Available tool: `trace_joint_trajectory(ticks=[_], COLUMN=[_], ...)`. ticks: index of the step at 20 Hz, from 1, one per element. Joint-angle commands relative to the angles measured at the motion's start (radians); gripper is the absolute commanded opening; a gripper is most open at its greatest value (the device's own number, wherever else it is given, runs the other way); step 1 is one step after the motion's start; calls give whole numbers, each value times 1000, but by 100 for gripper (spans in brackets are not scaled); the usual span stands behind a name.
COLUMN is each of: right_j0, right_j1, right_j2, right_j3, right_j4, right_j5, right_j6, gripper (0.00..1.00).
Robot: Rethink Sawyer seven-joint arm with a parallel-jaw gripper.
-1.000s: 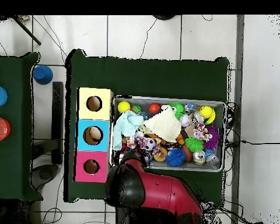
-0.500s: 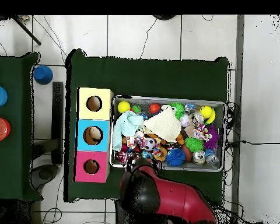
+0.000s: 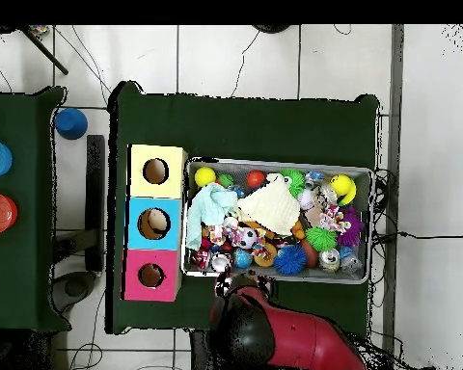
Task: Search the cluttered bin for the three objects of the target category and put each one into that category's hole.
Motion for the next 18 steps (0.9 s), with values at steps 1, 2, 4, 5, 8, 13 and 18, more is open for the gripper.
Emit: trace_joint_trajectory(ticks=[1, 2, 4, 5, 8, 13, 18], right_j0=[-47, -50, -53, -53, -57, -69, -91], right_j1=[23, 22, 25, 26, 24, 2, -28], right_j2=[110, 113, 114, 114, 118, 134, 152], right_j3=[48, 49, 48, 48, 51, 49, 55], right_j4=[-73, -76, -82, -85, -91, -108, -137], right_j5=[-73, -73, -74, -75, -76, -96, -134], right_j6=[62, 63, 67, 70, 77, 80, 84], gripper=[100, 100, 100, 100, 100, 100, 100])
